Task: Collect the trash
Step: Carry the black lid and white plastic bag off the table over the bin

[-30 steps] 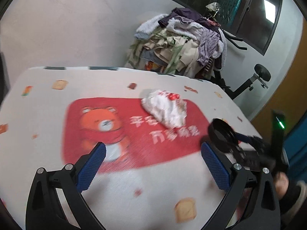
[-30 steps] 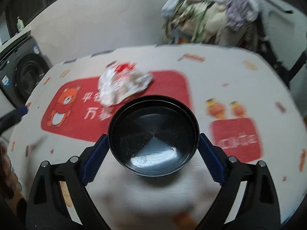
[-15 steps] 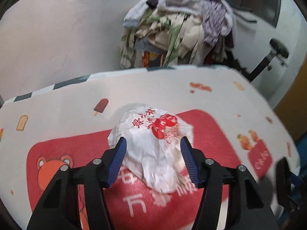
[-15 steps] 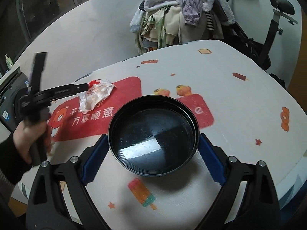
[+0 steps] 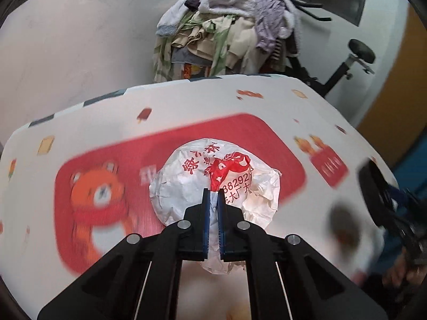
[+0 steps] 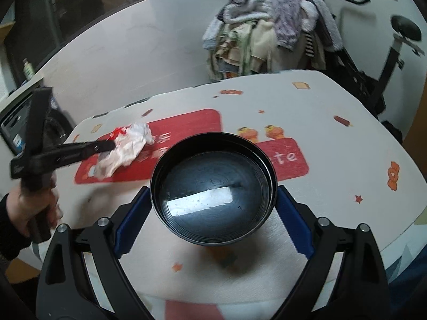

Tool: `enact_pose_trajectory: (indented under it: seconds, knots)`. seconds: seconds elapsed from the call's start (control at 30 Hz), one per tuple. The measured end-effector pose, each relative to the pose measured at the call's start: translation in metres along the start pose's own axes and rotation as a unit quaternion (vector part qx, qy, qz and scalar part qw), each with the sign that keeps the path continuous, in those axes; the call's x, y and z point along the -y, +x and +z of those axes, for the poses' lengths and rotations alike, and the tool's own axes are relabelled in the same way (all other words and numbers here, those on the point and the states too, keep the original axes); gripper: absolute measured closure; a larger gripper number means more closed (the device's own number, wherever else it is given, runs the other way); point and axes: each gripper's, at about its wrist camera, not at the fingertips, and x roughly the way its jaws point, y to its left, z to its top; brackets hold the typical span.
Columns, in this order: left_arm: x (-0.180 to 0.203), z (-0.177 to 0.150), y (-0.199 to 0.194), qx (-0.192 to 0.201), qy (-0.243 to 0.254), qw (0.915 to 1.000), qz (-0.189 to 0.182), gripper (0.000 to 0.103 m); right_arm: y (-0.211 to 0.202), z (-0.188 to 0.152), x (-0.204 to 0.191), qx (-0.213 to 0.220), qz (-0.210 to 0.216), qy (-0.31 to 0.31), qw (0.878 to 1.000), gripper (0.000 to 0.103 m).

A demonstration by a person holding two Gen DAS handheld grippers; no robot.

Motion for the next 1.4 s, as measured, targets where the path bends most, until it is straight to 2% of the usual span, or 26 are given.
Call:
enact_pose_trajectory:
  seconds: [0.23,0.6,0.83,1.13,1.4]
  knots:
    - [0.023,-0.086,-0.081,0.013,-0.009,0.9998,-0.014,0.097,-0.032,-0.024,-0.029,-0.001,0.025,-0.037,0.999,0.012]
    - [0.054,-0.171,-0.163,0.037,-0.011,0.9986,-0.037,0.097,-0.079,-0.074,-0.062,-0.012,0.041,-0.093,0.995,0.012]
    - [0.055,-0.199,-0.188,0.052,-0.020,0.9979,-0.034,0.097,-0.092,-0.104,-0.072,-0.029,0.041,-0.112,0.992,0.012]
    - [0.040,-0.213,-0.210,0.076,-0.039,0.9961,-0.021,0.097,-0.089,-0.132,-0.086,-0.060,0.047,-0.138,0.987,0.012]
    - [0.038,-0.222,-0.219,0.085,-0.040,0.9956,-0.009,0.097,-0.080,-0.151,-0.108,-0.088,0.069,-0.196,0.974,0.012]
